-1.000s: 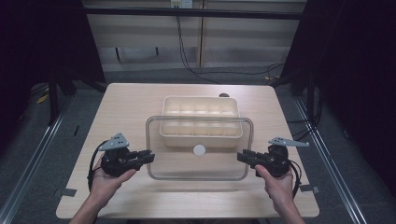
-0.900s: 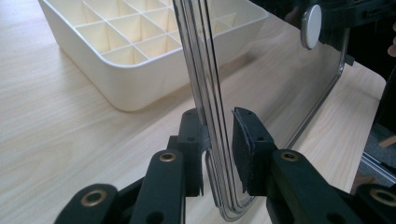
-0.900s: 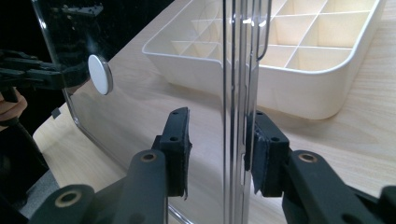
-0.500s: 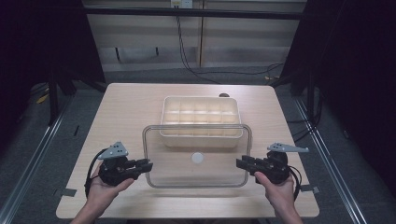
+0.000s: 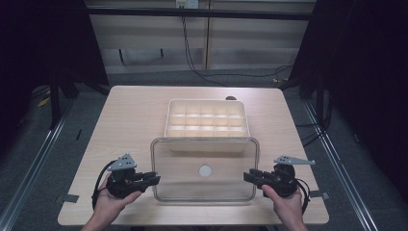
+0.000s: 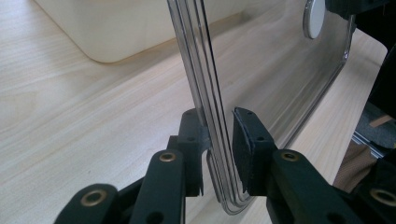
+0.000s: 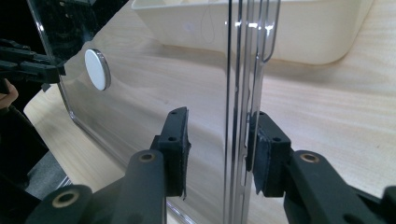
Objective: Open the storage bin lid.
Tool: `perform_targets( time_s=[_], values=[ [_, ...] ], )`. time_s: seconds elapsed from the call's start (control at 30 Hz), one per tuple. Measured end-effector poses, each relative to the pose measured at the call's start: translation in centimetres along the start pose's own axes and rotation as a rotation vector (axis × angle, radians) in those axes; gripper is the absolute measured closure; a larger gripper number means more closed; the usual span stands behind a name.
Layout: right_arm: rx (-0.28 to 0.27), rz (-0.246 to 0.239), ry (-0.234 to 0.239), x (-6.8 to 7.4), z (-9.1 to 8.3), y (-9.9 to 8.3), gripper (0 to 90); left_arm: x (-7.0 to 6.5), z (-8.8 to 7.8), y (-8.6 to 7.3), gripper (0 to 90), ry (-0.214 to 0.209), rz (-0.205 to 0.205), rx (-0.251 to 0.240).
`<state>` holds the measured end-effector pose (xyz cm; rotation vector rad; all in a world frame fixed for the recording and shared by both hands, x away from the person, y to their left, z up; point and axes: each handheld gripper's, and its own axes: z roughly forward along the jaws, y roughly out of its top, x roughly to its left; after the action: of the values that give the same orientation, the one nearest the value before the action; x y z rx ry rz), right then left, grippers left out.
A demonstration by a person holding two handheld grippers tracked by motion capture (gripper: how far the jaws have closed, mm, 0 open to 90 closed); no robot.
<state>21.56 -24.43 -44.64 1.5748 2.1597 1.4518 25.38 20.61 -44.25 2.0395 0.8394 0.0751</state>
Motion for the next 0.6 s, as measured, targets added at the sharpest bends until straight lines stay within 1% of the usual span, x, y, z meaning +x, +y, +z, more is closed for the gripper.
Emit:
perform_targets(
  time_s=[0.13,0.43,0.47,0.5,0.57,0.6],
  values=[
    [0.016,0.017,0.002,-0.1,0.3,-0.8,61.4,-0.1,0.1,-0.4,73.8,-0.006,0.000,0.007],
    [0.039,0.031,-0.001,-0.3,0.4,-2.0,61.4,-0.3,0.6,-1.1,73.1,-0.011,0.007,0.031],
    [0.039,0.030,0.001,-0.4,0.4,-2.0,61.5,-0.3,0.7,-1.2,72.7,-0.010,0.009,0.028],
    [0.041,0.032,0.004,-0.4,0.4,-2.0,61.7,-0.2,0.8,-1.3,72.5,-0.009,0.012,0.035],
    [0.047,0.022,0.004,-0.4,0.5,-2.0,61.6,-0.2,0.9,-1.4,71.5,-0.013,0.010,0.037],
    [0.052,0.018,0.005,-0.5,0.6,-2.0,61.5,-0.2,0.9,-1.5,71.1,-0.007,0.014,0.038]
  ],
)
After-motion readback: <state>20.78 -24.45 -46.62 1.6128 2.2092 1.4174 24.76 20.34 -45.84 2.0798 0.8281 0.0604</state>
